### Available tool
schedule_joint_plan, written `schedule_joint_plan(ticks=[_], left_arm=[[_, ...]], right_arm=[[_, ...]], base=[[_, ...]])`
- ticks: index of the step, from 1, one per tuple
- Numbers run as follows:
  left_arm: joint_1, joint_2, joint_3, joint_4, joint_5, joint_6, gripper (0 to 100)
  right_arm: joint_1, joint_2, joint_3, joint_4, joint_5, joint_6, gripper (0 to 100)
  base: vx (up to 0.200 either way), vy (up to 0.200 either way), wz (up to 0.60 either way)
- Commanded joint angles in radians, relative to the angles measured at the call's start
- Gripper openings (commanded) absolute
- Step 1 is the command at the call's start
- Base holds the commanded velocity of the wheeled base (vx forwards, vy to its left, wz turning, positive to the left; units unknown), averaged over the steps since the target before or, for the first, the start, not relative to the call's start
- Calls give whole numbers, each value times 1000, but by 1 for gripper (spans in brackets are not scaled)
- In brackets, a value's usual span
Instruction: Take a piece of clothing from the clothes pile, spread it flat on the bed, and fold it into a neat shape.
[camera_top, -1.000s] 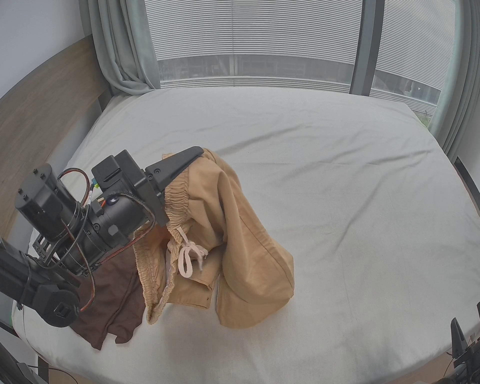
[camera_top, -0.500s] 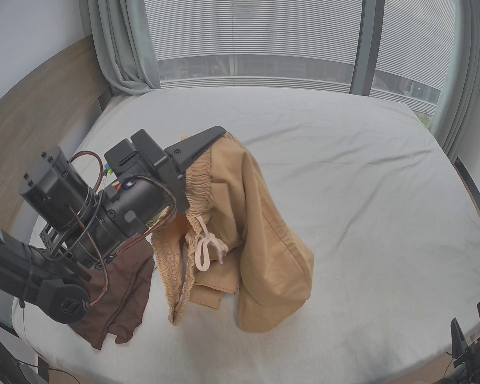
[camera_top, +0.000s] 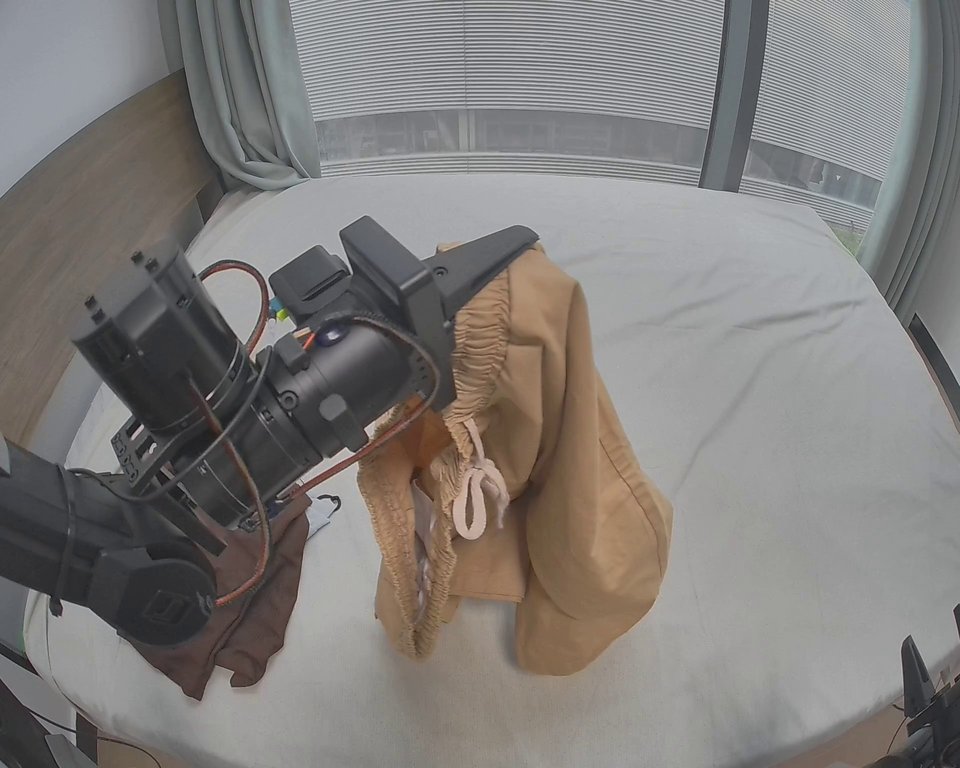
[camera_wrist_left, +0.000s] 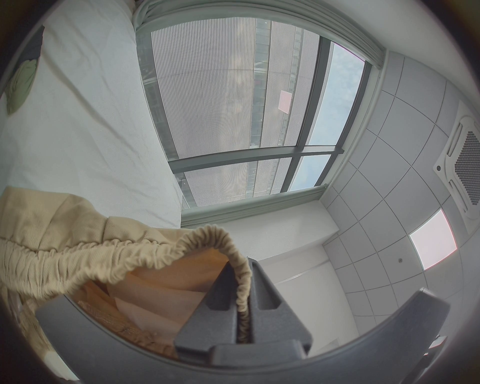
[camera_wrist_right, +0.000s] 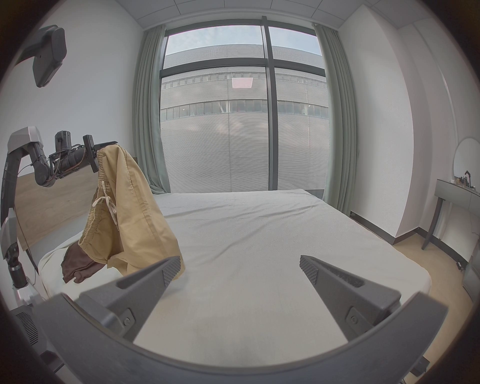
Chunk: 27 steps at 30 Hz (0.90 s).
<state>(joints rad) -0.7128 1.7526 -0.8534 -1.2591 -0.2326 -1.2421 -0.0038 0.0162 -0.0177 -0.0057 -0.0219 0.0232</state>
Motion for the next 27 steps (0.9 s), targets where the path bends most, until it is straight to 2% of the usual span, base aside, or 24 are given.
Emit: schedule_joint_plan(ticks=[1,11,19,27], left_arm=[[-22,19,-22,3,1,0,0],[-119,65,-131,80,4,-19,0],[-162,124,-191,80,21,-43,0],[-220,122,-246,86,21,-137,0]], right_arm=[[-1,-7,18,0,0,0,100],[-1,-7,18,0,0,-2,100],[-1,-7,18,0,0,-2,100],[-1,-7,18,0,0,-2,100]], base=[[0,0,0],[0,0,0],[0,0,0],[0,0,0]])
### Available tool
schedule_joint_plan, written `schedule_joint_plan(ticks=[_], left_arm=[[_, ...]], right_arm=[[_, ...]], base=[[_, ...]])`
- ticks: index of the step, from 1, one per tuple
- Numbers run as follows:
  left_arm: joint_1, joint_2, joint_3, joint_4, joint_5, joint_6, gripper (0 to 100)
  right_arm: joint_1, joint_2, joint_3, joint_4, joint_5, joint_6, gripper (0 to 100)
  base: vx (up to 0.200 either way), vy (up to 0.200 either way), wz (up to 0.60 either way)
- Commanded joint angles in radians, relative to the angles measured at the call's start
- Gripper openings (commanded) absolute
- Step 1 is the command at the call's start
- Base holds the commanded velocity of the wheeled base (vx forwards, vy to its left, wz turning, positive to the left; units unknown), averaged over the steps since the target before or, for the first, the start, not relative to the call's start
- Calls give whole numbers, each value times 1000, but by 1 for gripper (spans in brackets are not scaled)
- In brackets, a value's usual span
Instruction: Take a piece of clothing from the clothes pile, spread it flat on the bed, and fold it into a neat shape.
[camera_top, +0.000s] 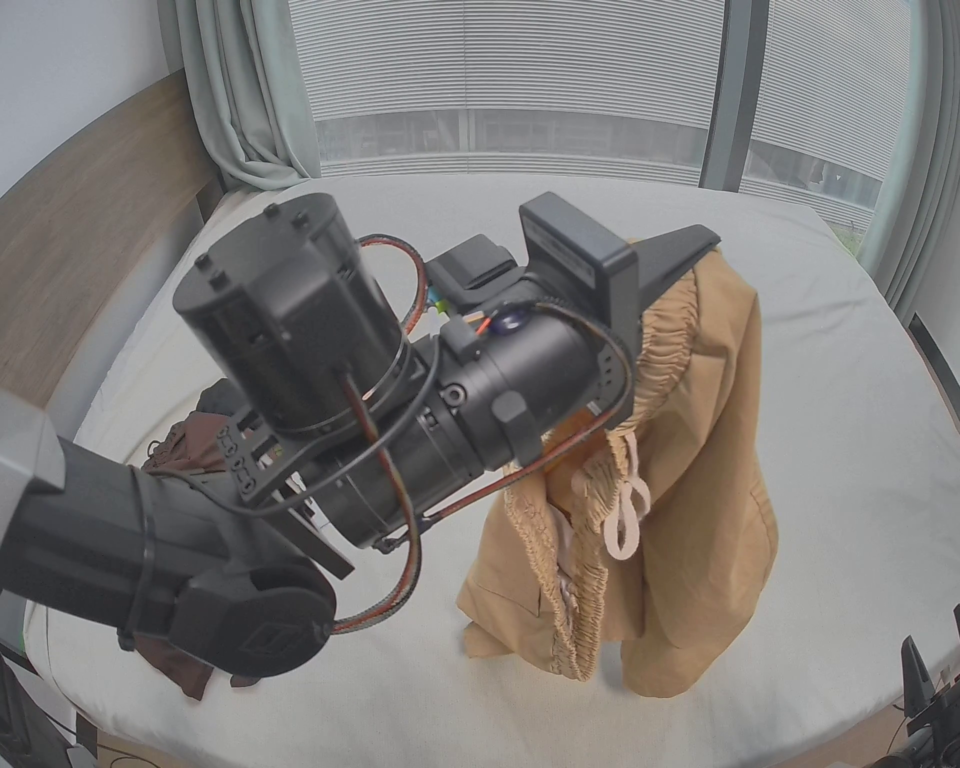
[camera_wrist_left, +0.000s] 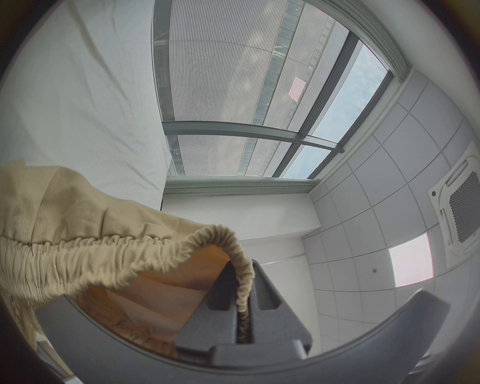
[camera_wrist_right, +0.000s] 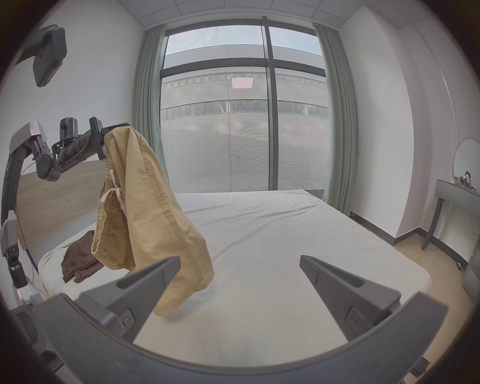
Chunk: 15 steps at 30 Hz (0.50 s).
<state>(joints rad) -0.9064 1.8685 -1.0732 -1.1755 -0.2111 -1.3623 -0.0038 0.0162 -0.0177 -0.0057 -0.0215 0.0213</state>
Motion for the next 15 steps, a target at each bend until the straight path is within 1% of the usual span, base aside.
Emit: schedule_joint_plan(ticks=[1,6,9,12,15], left_arm=[[-31,6,-31,2,-1,-23,0],[-63,0,-56,-4,2,-84,0],[-74,-5,-51,-1,18,-119,0],[-45,17,-33,-3,35,-119,0],[30,32,18,-30,44,-115,0]], right_arm=[[-1,-7,18,0,0,0,100],[-1,-7,18,0,0,0,100],[-1,-7,18,0,-2,0,100],[-1,-7,18,0,-2,0,100],[-1,-7,18,0,-2,2,100]], base=[[0,0,0],[0,0,0],[0,0,0],[0,0,0],[0,0,0]])
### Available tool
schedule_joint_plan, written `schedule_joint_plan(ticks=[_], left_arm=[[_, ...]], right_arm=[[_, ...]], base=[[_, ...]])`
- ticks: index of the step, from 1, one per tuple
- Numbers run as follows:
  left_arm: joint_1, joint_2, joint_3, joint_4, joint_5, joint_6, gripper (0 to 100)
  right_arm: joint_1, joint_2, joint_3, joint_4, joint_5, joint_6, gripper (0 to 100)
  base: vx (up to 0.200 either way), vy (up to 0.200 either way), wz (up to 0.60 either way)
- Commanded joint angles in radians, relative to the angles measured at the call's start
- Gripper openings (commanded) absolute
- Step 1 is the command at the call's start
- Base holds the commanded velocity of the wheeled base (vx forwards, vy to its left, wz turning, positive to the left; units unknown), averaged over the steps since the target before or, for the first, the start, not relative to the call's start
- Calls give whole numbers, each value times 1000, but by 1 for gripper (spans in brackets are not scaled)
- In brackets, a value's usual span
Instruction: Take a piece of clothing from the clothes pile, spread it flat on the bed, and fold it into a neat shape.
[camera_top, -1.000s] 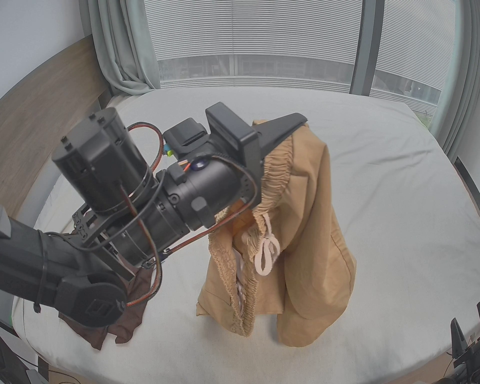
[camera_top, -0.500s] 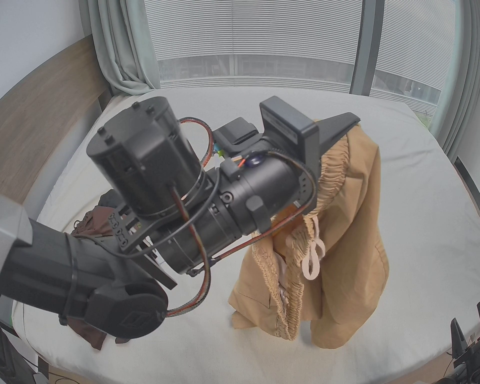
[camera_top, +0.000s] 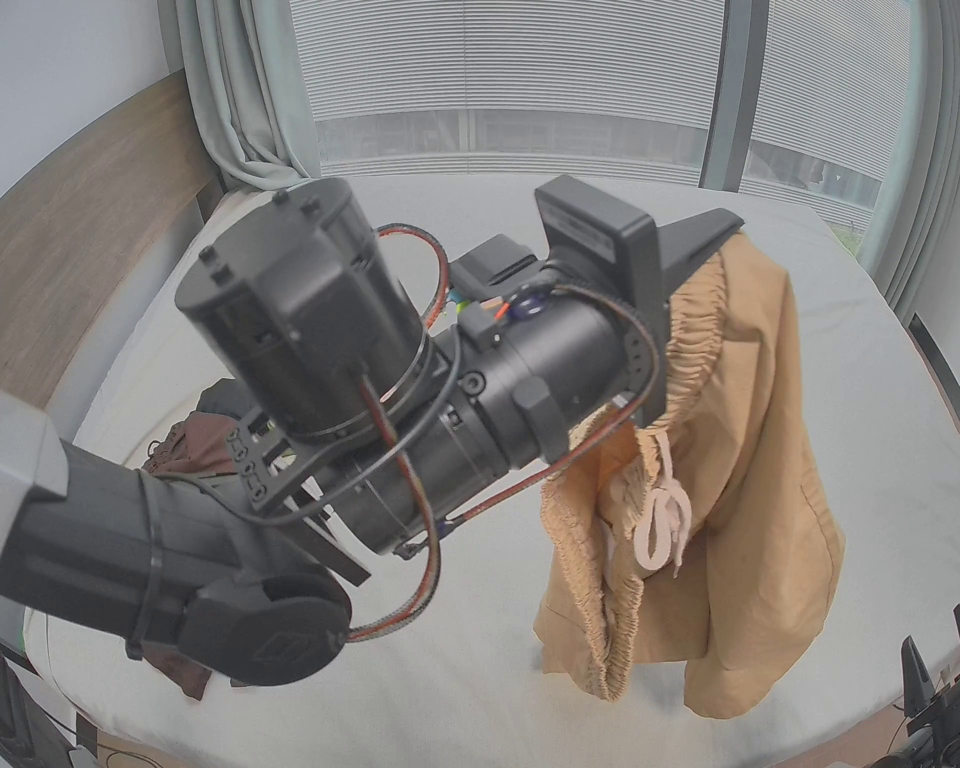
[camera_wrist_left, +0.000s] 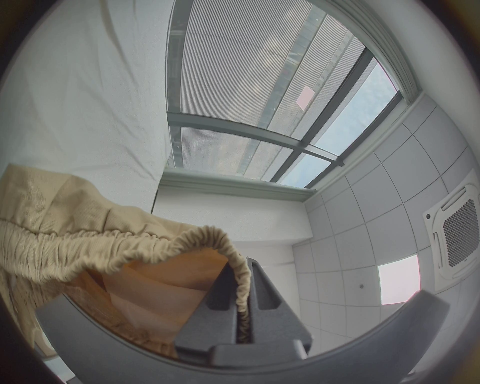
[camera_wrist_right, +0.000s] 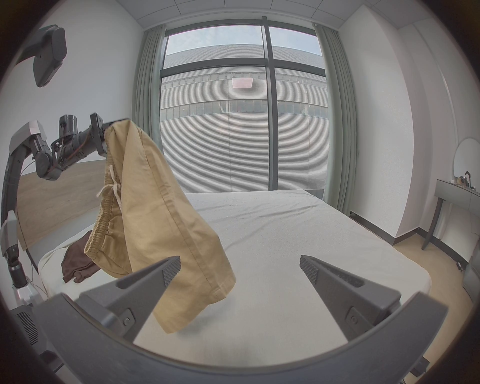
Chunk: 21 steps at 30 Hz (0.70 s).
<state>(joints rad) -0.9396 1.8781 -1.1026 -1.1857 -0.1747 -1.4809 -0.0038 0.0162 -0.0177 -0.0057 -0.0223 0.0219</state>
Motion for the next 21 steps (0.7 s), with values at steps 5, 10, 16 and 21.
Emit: schedule_joint_plan(ticks=[5,10,16,21], left_arm=[[171,18,118,-86,3,8,0],[252,9,265,-175,-11,85,0],[298,35,426,-348,-51,157,0],[355,24,497,-365,-86,169,0]], right_arm=[[-1,-7,18,0,-1,1,100],[-1,-7,18,0,1,1,100],[-1,-7,18,0,1,1,100],[-1,-7,18,0,2,-4,100]], base=[[0,0,0],[0,0,0],[0,0,0],[0,0,0]])
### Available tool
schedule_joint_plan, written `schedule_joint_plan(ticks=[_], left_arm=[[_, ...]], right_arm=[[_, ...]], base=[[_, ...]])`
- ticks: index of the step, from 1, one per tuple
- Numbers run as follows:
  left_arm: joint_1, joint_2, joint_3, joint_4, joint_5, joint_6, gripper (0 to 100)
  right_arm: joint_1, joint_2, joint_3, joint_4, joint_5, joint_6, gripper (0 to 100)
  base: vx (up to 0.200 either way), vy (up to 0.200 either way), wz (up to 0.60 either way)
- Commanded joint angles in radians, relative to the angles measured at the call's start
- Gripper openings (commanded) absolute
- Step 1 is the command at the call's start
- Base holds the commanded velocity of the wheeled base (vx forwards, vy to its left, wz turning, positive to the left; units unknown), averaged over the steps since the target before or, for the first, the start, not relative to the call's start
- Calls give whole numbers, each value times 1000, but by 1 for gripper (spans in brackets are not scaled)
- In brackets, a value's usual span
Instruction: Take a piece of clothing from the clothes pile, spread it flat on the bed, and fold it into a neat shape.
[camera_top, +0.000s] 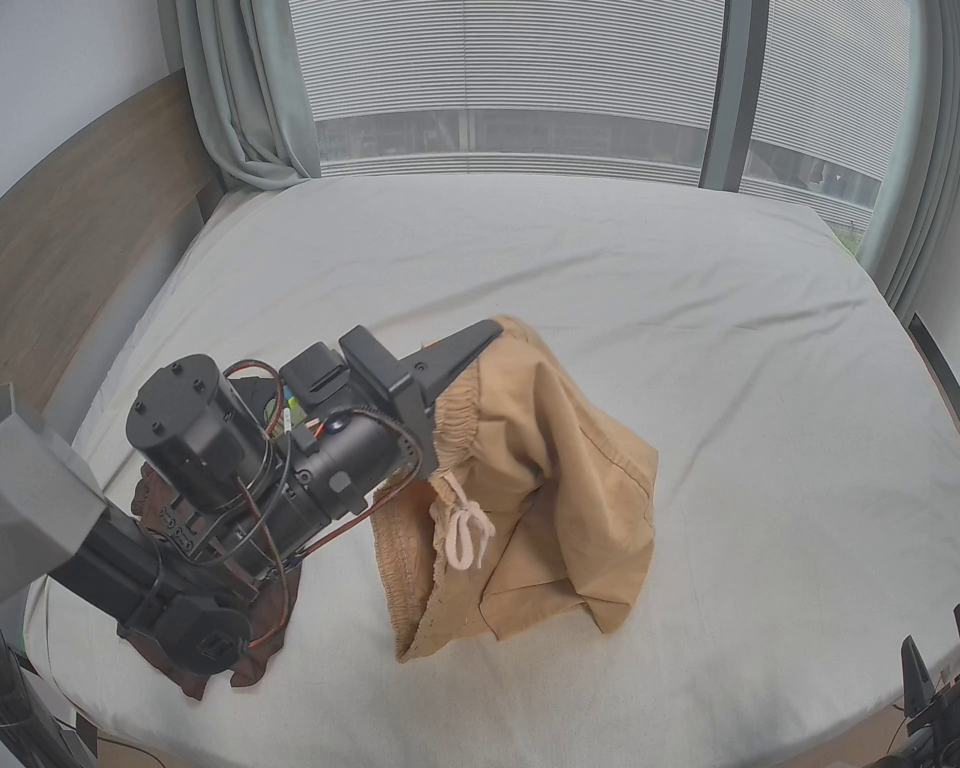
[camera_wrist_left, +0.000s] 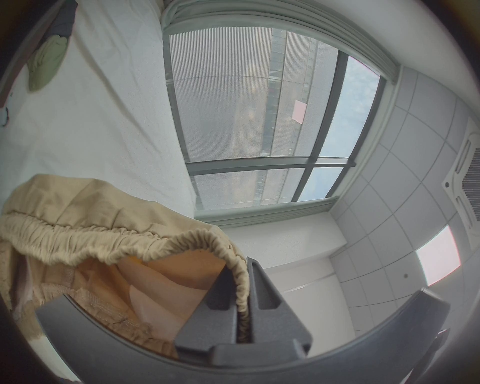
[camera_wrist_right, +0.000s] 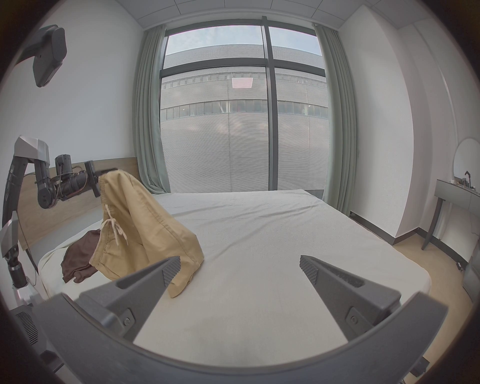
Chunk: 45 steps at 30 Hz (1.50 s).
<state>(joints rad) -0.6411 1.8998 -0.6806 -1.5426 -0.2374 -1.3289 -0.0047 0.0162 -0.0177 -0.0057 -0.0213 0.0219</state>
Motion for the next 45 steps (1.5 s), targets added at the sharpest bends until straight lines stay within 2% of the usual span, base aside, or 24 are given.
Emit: schedule_joint_plan(ticks=[1,7,12,17,25,35,42,45], left_arm=[[66,-1,84,-8,-25,28,0],[130,16,153,-8,-60,132,0],[172,18,188,-11,-112,149,0],[175,31,211,-10,-114,175,0],[225,127,270,-10,-109,347,0],[230,136,262,-11,-111,343,0],[224,107,265,-11,-115,303,0],[222,82,265,-11,-115,303,0]], right_arm=[[0,-7,18,0,1,-4,100],[0,-7,18,-2,1,-7,100],[0,-7,18,0,6,-11,100],[2,-10,18,-2,9,-13,100],[2,-12,18,-2,14,-22,100],[0,-12,18,-2,14,-23,100],[0,-16,18,-2,1,-22,100],[-3,-15,-36,-69,-11,-30,100]], base=[[0,0,0],[0,0,0],[0,0,0],[0,0,0],[0,0,0],[0,0,0],[0,0,0],[0,0,0]])
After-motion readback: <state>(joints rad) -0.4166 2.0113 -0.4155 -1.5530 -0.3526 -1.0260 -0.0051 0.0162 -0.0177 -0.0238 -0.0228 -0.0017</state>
